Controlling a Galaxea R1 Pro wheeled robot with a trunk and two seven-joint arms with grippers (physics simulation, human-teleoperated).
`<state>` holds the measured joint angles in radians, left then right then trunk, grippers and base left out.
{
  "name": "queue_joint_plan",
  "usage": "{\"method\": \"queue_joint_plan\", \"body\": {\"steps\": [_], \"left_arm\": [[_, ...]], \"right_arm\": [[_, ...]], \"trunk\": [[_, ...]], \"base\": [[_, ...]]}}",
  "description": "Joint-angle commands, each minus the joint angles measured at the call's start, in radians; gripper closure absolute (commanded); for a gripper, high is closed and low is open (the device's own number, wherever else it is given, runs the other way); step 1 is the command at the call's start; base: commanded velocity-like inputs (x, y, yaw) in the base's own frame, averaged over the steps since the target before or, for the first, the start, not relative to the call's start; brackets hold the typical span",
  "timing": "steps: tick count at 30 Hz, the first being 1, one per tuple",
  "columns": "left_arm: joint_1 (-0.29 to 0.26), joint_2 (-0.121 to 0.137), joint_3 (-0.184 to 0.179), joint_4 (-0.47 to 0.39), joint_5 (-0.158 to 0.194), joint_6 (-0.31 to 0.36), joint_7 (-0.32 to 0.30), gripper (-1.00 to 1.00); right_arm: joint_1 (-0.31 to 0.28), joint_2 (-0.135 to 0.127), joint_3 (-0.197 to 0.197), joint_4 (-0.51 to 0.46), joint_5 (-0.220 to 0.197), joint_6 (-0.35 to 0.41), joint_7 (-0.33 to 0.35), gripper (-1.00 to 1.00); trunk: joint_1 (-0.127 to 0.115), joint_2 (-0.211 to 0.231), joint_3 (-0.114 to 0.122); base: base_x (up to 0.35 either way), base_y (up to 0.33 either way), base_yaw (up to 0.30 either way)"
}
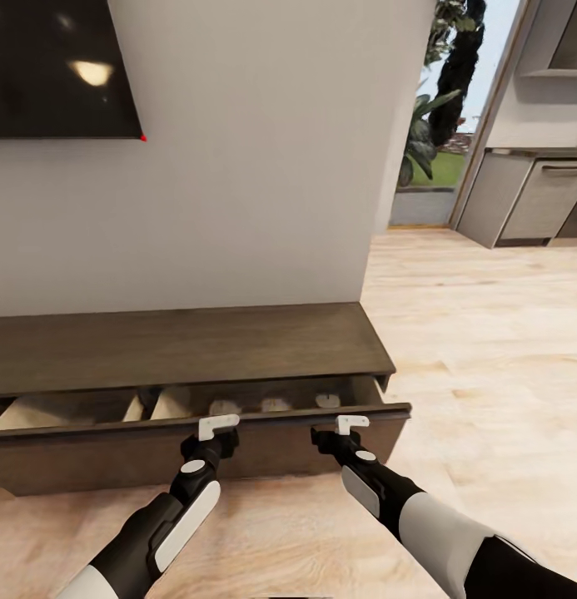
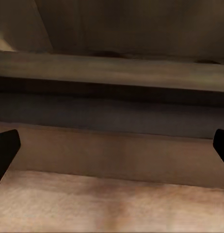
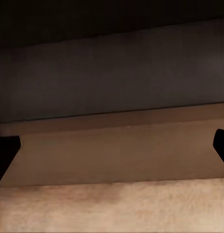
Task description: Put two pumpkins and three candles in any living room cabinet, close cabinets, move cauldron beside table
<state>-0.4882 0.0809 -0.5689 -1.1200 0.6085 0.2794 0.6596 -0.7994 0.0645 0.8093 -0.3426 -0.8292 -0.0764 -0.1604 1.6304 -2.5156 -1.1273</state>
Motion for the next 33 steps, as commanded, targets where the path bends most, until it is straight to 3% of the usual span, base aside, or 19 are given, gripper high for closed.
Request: {"method": "queue_joint_plan", "body": {"steps": [1, 13, 33], "left_arm": [[-0.001, 0.001, -0.004, -0.001, 0.005, 0.003, 0.008, -1.0], [-0.001, 0.002, -0.004, -0.001, 0.004, 0.003, 0.008, -1.0], [-0.001, 0.002, -0.005, -0.001, 0.005, 0.003, 0.008, -1.0]], "right_arm": [[-0.001, 0.0, 0.008, -0.001, -0.007, -0.004, -0.004, -1.0], [-0.001, 0.0, 0.007, -0.004, -0.006, -0.005, -0.004, -1.0], [-0.001, 0.0, 0.007, -0.004, -0.007, -0.005, -0.004, -1.0]], "trunk": [[0.0, 0.0, -0.001], [0.0, 0.0, -0.001], [0.0, 0.0, -0.001]], "base": [[0.303, 0.083, 0.0], [0.271, 0.014, 0.0], [0.048, 0.0, 0.0]]}}
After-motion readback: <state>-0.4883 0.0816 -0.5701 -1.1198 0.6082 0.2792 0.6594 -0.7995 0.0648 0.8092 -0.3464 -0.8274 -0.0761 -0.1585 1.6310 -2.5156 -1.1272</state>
